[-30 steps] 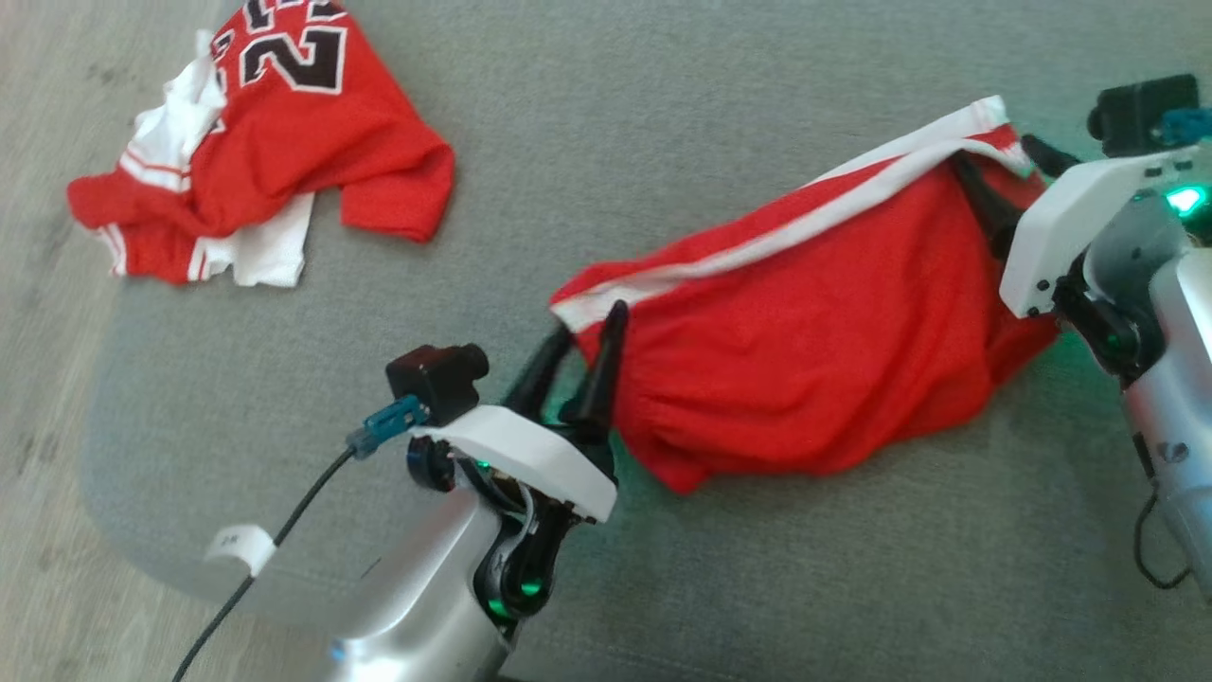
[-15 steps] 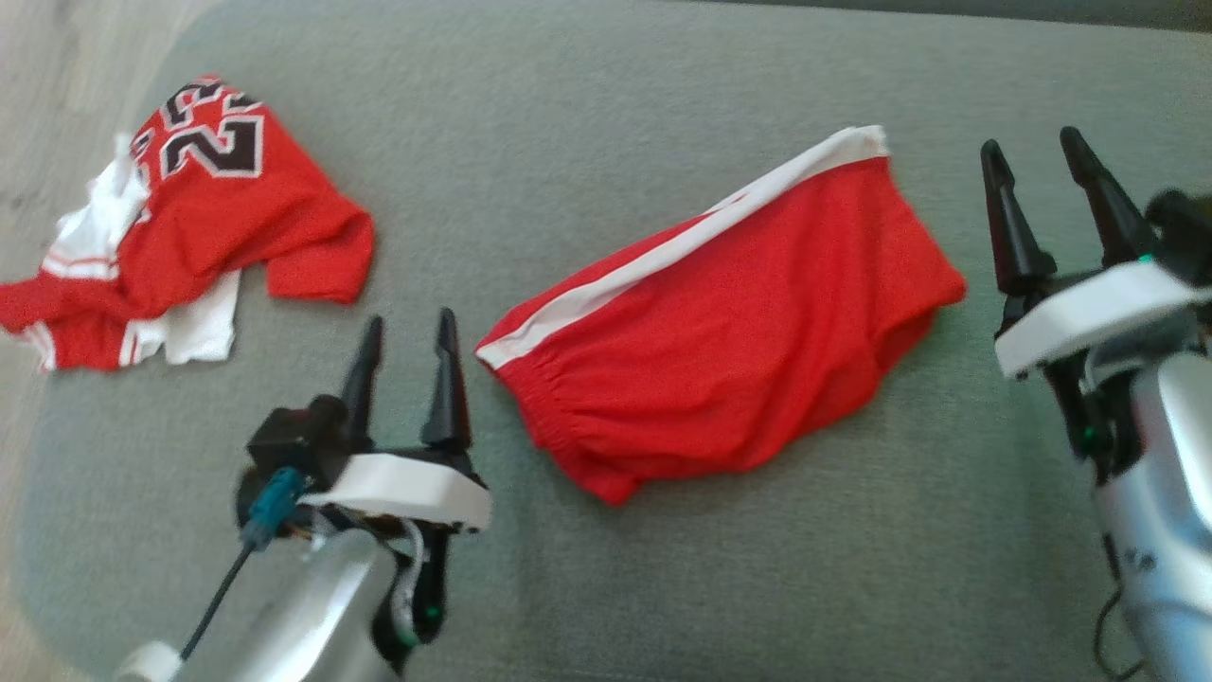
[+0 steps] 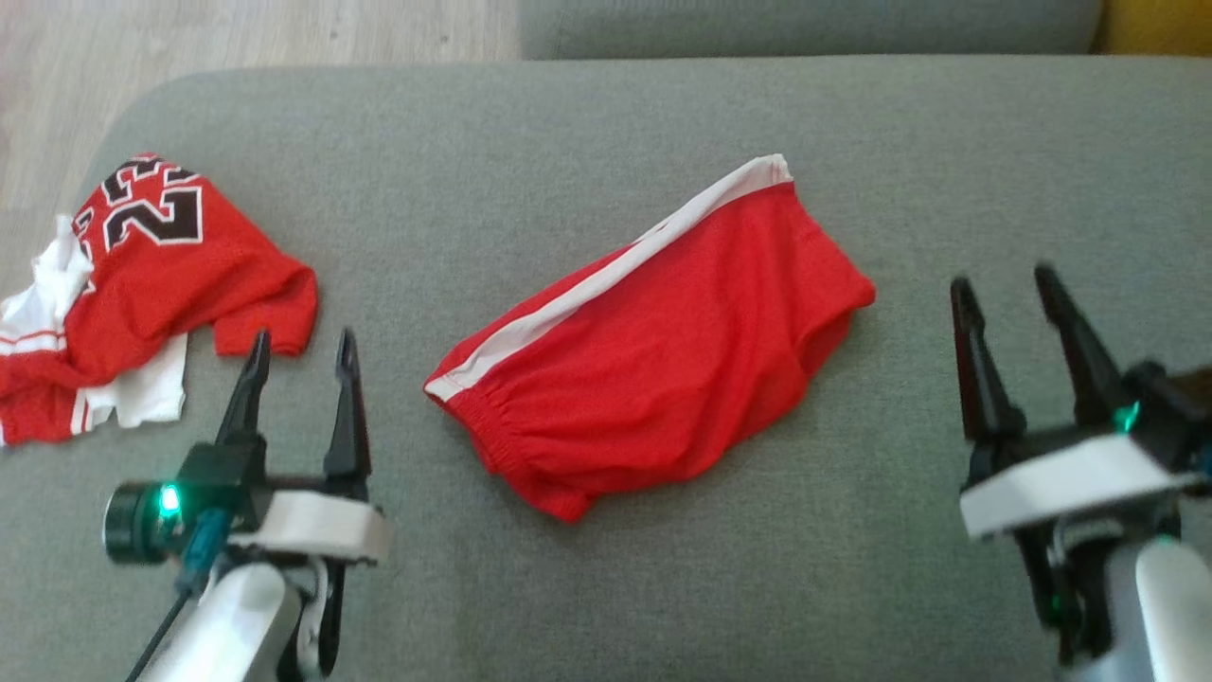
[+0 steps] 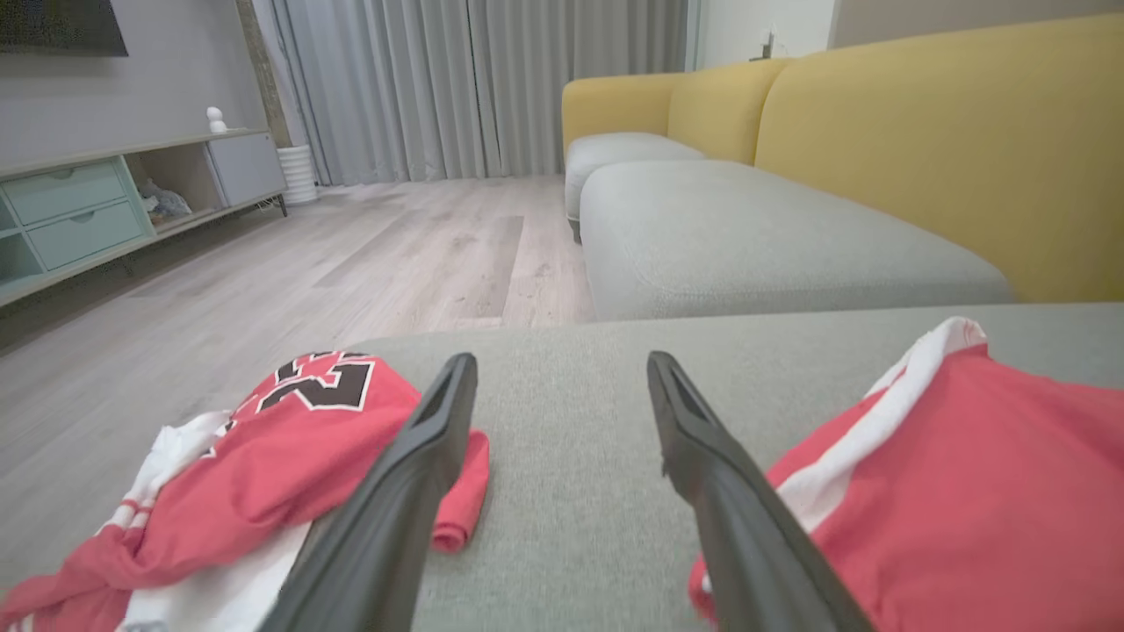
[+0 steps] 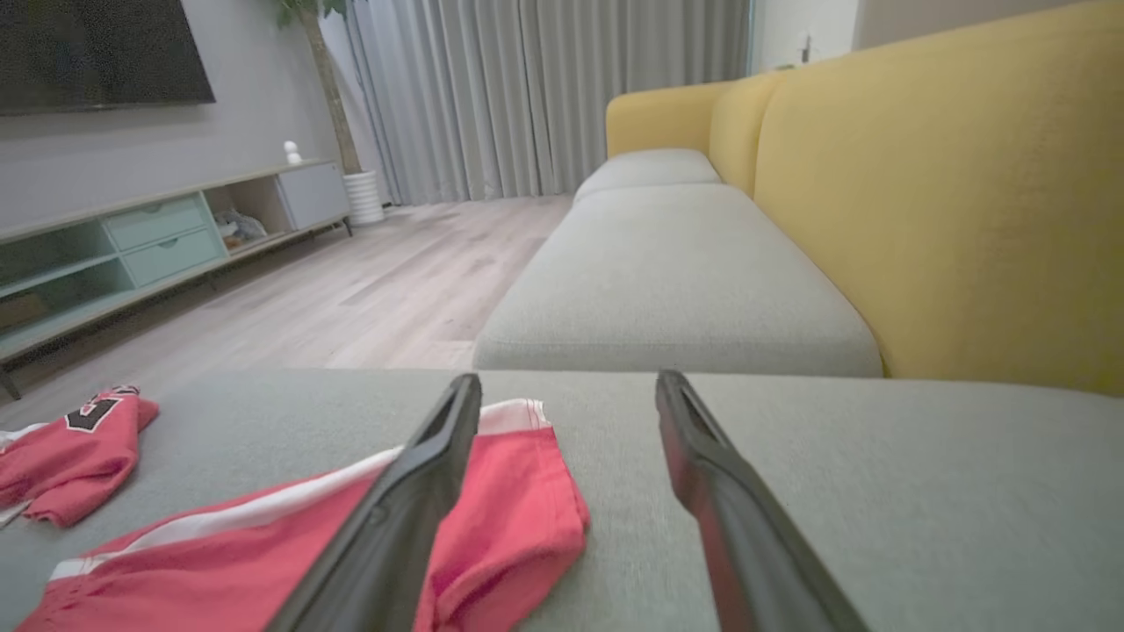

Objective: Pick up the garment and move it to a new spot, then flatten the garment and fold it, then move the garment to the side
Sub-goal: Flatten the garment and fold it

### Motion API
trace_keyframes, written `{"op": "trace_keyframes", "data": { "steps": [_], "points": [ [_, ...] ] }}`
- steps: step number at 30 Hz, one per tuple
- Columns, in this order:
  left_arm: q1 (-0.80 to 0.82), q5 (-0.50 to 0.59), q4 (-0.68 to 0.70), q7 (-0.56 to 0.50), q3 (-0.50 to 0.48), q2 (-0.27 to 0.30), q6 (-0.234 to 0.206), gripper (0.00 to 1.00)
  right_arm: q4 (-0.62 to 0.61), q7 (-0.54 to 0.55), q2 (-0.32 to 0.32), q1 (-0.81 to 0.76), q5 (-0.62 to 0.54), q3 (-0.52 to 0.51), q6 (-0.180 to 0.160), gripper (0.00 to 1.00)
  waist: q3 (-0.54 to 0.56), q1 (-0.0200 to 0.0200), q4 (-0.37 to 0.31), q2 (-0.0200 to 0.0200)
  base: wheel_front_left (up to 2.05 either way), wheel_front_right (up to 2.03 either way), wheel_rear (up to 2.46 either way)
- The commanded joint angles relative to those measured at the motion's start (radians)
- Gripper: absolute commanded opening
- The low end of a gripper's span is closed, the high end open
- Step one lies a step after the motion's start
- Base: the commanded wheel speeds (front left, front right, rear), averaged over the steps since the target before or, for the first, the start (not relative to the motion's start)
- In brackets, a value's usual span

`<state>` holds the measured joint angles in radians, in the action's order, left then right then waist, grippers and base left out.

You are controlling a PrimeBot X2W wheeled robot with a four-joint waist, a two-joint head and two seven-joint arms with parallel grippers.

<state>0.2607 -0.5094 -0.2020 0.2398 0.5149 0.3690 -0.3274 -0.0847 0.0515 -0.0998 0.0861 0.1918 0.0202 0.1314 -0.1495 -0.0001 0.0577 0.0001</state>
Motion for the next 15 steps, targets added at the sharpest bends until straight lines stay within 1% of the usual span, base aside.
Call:
{"op": "trace_keyframes", "data": {
  "steps": [1,5,15],
  "points": [
    [0.007,-0.008,0.031,-0.018,-0.045,0.045,-0.009,1.00,-0.069,0.018,0.012,-0.024,-0.008,0.010,-0.001,1.00,0.018,0.0001,-0.011,-0.0001,0.00,0.00,0.00],
    [-0.026,-0.030,0.048,-0.042,-0.050,0.056,-0.011,1.00,-0.119,0.044,0.032,-0.091,-0.003,0.002,-0.001,1.00,0.032,0.0001,-0.021,-0.0001,0.00,0.00,0.00],
    [-0.048,-0.041,0.073,-0.065,-0.051,0.073,-0.022,1.00,-0.143,0.069,0.046,-0.119,0.003,-0.008,-0.001,1.00,0.037,0.0001,-0.028,-0.0001,0.00,0.00,0.00]
  ]
}}
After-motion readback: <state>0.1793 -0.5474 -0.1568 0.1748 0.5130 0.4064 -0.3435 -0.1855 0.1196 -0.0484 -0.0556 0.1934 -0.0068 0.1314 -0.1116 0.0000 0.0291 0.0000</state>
